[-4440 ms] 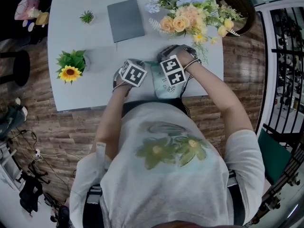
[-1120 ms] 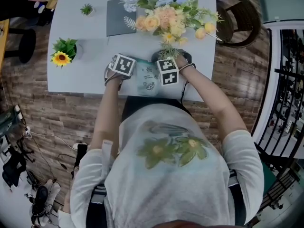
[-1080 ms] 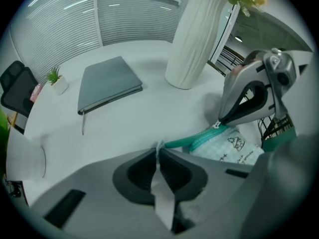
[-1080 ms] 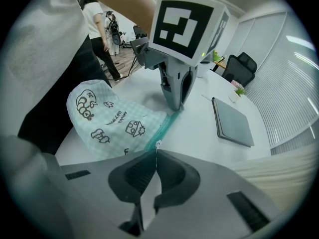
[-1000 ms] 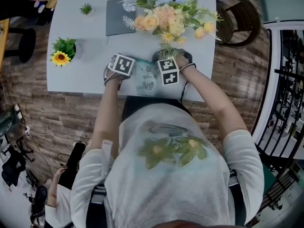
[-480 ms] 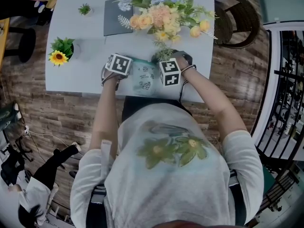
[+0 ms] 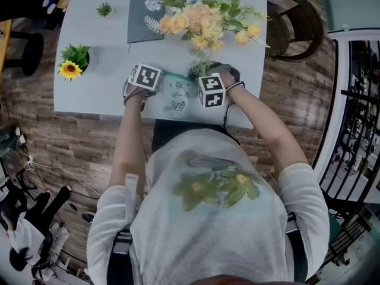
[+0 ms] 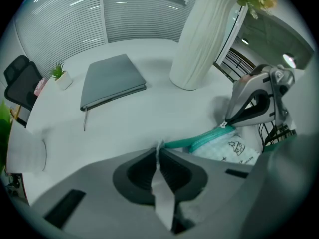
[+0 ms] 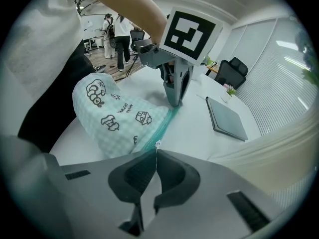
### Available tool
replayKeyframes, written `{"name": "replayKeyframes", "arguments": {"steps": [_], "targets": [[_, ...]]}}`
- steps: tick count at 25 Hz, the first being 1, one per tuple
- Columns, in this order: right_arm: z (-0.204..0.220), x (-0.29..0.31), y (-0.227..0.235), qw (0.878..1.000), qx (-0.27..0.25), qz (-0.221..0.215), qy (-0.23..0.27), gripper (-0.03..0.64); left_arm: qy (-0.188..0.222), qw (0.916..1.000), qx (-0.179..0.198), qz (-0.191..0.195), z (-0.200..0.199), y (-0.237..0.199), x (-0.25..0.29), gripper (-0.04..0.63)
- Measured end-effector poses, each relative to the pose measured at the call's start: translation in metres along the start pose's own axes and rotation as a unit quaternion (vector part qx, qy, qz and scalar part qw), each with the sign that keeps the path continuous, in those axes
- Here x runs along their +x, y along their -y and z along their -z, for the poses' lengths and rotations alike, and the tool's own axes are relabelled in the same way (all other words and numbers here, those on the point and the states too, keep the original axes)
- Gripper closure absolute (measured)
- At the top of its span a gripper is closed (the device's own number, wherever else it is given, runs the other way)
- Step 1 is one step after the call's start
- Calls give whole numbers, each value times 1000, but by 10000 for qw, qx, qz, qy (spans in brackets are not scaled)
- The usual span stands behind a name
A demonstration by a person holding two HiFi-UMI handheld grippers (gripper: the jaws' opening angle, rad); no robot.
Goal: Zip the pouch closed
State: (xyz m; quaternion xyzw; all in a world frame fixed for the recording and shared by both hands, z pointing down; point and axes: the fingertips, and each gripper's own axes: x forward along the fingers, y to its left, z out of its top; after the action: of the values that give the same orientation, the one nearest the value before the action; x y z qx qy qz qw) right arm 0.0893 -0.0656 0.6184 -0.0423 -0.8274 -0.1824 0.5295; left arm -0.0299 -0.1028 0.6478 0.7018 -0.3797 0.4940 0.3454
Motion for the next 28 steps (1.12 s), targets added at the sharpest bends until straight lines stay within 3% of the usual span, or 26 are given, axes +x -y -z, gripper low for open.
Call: {"name": "replayKeyframes", "arguments": {"steps": [12,17,28], "targets": [[4,-2,0,9998,21,176,38,598,142,9997,-151,-84,-2,-2,0,572],[9,-3,-2,9998,-9,178,-27,598,292,9986,-5,-439,-11,-15,-9,572],[29,-7,-13,9998,120,135,-74,598,296,9982,-37,-526,-10,-16,-11,572]]}}
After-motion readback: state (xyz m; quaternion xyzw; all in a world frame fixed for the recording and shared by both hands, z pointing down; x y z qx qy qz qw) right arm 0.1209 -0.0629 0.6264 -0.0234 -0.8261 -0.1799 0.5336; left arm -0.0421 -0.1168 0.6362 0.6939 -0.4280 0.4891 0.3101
